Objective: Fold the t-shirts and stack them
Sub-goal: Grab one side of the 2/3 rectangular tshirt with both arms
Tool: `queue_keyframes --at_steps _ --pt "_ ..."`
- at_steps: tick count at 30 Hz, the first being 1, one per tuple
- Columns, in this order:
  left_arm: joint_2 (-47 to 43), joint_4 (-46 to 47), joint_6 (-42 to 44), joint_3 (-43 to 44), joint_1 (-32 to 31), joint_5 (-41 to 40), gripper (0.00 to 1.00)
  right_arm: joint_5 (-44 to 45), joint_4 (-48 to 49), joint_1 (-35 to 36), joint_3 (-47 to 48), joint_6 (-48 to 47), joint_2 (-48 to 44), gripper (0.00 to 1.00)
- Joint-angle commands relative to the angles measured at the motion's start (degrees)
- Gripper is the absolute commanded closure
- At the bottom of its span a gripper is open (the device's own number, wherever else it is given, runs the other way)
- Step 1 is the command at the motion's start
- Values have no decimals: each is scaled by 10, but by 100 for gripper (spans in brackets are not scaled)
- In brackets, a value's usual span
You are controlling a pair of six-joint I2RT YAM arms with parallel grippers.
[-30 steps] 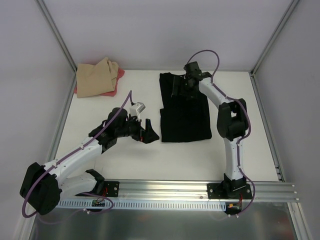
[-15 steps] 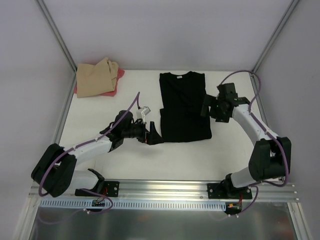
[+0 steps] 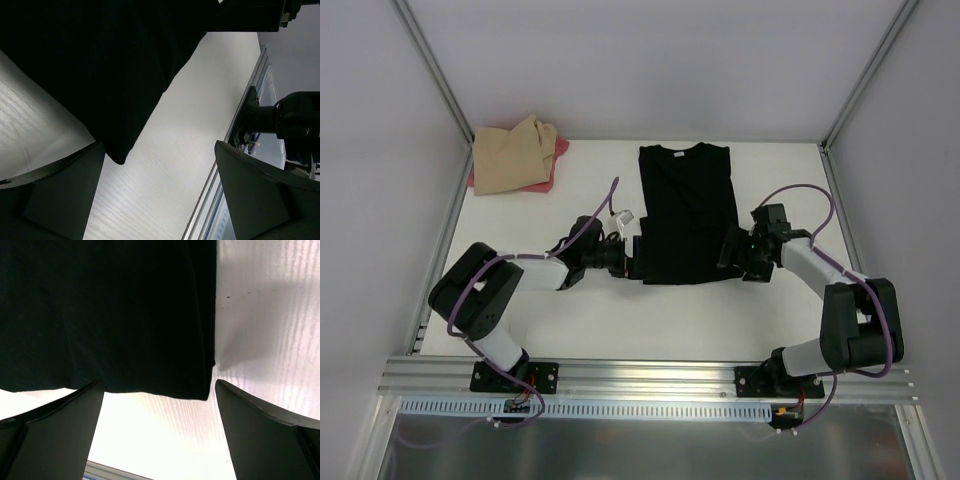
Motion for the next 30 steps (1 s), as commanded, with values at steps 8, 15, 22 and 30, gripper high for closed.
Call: queue_keyframes --at_steps 8,15,22,30 --pt "75 -2 15 45 5 7 5 -19 56 -4 -20 9 2 1" --pt "75 -78 54 72 -1 -8 4 -25 73 -4 -9 10 24 2" --pt "94 -65 40 79 -8 -1 10 -18 73 -6 14 -9 54 17" --pt "142 -41 13 104 -9 31 100 -51 83 -8 9 -7 60 97"
